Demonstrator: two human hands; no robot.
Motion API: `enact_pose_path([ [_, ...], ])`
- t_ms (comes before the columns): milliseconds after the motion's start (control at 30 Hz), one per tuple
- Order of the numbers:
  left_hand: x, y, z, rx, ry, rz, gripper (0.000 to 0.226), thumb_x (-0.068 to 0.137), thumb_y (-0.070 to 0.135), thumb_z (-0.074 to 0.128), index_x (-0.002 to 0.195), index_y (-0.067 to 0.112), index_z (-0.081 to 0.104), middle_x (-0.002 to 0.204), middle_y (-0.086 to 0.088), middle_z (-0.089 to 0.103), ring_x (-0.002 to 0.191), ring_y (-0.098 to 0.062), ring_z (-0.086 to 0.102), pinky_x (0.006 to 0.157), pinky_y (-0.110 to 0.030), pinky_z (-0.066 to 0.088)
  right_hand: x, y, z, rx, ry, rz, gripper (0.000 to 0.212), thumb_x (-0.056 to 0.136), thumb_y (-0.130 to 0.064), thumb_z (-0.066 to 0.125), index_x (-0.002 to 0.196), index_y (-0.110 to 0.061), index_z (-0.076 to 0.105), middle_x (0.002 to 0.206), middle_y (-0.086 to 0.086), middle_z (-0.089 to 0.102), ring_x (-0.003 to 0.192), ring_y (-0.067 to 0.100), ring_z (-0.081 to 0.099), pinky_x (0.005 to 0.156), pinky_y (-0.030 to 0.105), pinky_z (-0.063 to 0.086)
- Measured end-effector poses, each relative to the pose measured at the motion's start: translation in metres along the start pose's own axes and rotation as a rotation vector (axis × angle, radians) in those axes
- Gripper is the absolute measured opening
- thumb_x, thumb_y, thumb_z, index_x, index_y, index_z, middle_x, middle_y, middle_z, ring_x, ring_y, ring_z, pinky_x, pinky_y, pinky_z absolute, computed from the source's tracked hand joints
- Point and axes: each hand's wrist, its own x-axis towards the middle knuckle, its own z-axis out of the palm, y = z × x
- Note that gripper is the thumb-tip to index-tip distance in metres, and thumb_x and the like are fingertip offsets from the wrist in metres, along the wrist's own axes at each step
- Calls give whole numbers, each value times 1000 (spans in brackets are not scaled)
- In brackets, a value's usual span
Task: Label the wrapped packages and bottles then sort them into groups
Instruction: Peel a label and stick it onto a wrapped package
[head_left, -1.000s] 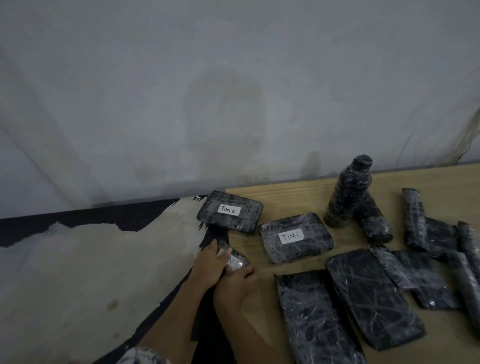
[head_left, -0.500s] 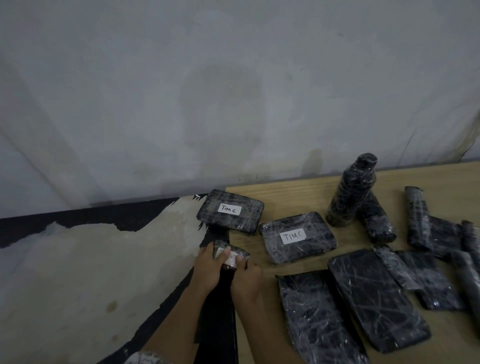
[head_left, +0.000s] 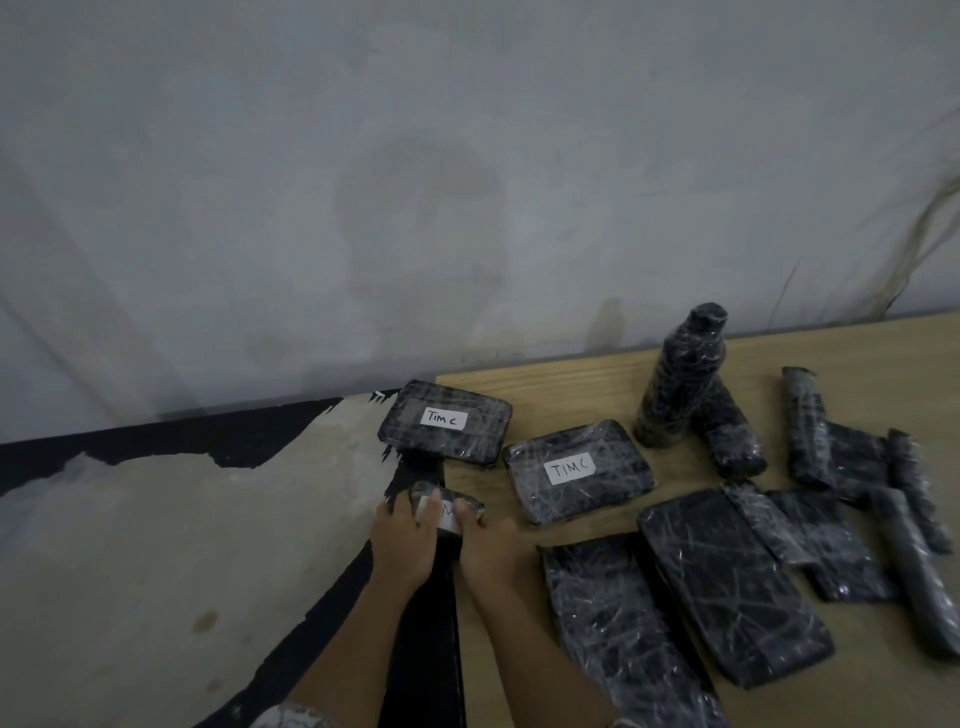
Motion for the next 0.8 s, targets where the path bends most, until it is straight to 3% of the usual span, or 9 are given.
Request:
enact_pose_path([
  [100, 6, -6, 3, -43, -34, -19, 65, 83, 68, 44, 101, 8, 64, 103, -13, 62, 94, -26, 57, 89, -44, 48, 8, 2, 0, 51, 27, 45, 33, 93, -30, 58, 87, 3, 61, 93, 17, 63, 98, 29, 62, 66, 27, 44],
  [167, 17, -22, 12, -75, -9, -46, 86, 63, 91, 35, 87, 15, 66, 89, -8, 66, 83, -23, 63, 81, -44, 53, 11, 4, 0, -4, 33, 54, 27, 93, -26, 57, 82, -2, 61, 101, 18, 64, 100, 30, 61, 73, 26, 42],
  [267, 22, -30, 21, -60, 31, -124, 92, 55, 97, 29, 87, 19, 65, 89, -5, 66, 84, -23, 63, 81, -45, 53, 13, 12, 1, -87, -9, -24, 24, 94, -13, 54, 105, 1, 69, 107, 17, 68, 95, 25, 63, 69, 22, 38],
  [400, 2, -1, 2, -33, -4, -155, 78, 74, 81, 37, 98, 12, 64, 96, -10, 64, 92, -27, 60, 86, -44, 50, 11, 20, -4, -74, -82, -119, 27, 90, -1, 54, 113, -3, 67, 108, 14, 69, 89, 13, 57, 73, 18, 39],
  [467, -1, 10, -4, -18, -17, -161, 67, 86, 66, 39, 92, 5, 64, 94, -14, 65, 87, -27, 60, 84, -40, 50, 9, 24, -3, -50, -62, -125, 30, 86, 3, 56, 114, -3, 67, 107, 13, 70, 91, 12, 58, 75, 18, 42],
  [600, 0, 17, -6, -116, -47, -232, 57, 94, 52, 39, 79, 2, 61, 92, -17, 67, 80, -27, 60, 76, -35, 50, 1, 27, 4, 103, 84, 52, 25, 85, 0, 59, 108, -1, 69, 106, 13, 69, 92, 17, 62, 73, 23, 45],
  [667, 0, 20, -5, -178, -53, -280, 53, 96, 48, 39, 87, 1, 62, 99, -19, 65, 82, -26, 56, 74, -32, 45, -5, 28, 4, 53, 149, 92, 24, 88, -6, 58, 111, -3, 66, 111, 13, 65, 101, 24, 62, 79, 27, 46],
  [800, -3, 25, -3, -231, -37, -310, 50, 99, 37, 40, 113, -7, 59, 117, -24, 59, 102, -31, 56, 85, -33, 43, -13, 31, -2, -6, 219, 117, 26, 90, -5, 55, 115, 2, 62, 114, 18, 65, 107, 30, 60, 86, 31, 47],
])
